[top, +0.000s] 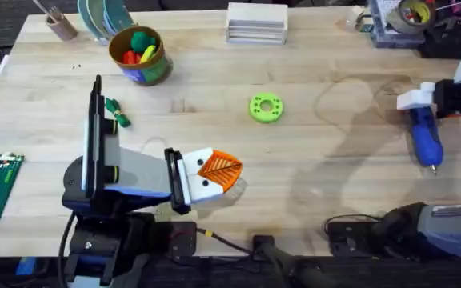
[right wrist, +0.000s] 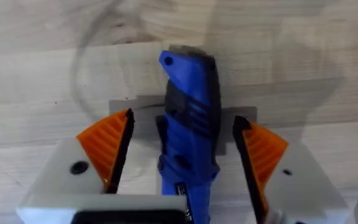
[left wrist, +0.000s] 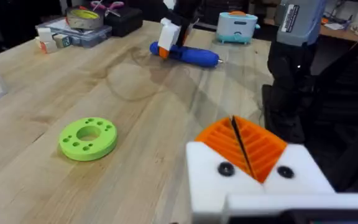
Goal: Pick up the gripper from the table and insert it into the empty holder that is missing its gripper. Then pick up a screw, insert it into the mounting hole, and use the screwdriver to tighten it. Finally, clean up the table by picking up the vegetable and placing it into the bucket.
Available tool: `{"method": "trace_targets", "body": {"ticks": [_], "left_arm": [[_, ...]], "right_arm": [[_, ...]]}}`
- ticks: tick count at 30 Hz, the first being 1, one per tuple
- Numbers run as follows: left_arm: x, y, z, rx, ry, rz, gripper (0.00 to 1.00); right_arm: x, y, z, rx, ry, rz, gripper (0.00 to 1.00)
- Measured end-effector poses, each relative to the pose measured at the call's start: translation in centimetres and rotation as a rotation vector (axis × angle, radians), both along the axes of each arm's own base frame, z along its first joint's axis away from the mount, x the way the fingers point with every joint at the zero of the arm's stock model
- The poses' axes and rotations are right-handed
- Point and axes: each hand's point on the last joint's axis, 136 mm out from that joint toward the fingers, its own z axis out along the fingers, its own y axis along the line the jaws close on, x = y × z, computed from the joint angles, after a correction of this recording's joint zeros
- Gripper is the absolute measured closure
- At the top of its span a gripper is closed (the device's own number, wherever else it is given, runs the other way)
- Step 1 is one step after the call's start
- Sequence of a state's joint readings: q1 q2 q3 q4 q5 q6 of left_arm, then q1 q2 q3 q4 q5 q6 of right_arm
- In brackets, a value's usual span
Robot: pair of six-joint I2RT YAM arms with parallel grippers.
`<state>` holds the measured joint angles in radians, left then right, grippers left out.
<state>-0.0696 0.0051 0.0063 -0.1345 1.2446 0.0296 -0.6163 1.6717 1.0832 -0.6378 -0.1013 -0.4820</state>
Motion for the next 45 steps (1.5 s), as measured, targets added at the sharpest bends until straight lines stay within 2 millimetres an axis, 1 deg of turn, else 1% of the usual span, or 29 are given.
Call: {"method": "trace_targets", "body": {"ticks": [5,15,18,20,21,23,24,28,39,45], "left_arm": [[0.0,0.0,0.0,0.000,0.000,0.000,0.997],[0.0,0.0,0.0,0.000,0.000,0.000,0.997],[0.0,0.0,0.0,0.000,0.000,0.000,0.997],[0.0,0.0,0.0,0.000,0.000,0.000,0.997],[0.0,0.0,0.0,0.000,0.000,0.000,0.997],[0.0,0.0,0.0,0.000,0.000,0.000,0.997],[0.0,0.0,0.0,0.000,0.000,0.000,0.997],[0.0,0.0,0.0,0.000,0.000,0.000,0.997],[0.0,0.0,0.0,0.000,0.000,0.000,0.997],[0.0,0.0,0.0,0.000,0.000,0.000,0.997]], "right_arm": [[-0.5,0.4,-0.7,0.015,0.033,0.029,0.009],[-0.7,0.5,-1.1,0.014,0.047,0.066,0.010],[-0.8,0.4,-1.5,0.016,0.059,0.069,0.041],[-0.7,0.4,-1.5,0.011,0.058,0.073,0.098],[-0.7,0.3,-1.5,0.007,0.057,0.075,0.147],[-0.6,0.2,-1.5,0.004,0.053,0.074,0.295],[-0.6,0.2,-1.4,0.002,0.052,0.075,0.348],[-0.5,0.1,-1.5,-0.002,0.051,0.081,0.516],[-0.5,0.1,-1.5,-0.004,0.049,0.085,0.813],[-0.4,0.0,-1.4,-0.007,0.045,0.086,0.945]]}}
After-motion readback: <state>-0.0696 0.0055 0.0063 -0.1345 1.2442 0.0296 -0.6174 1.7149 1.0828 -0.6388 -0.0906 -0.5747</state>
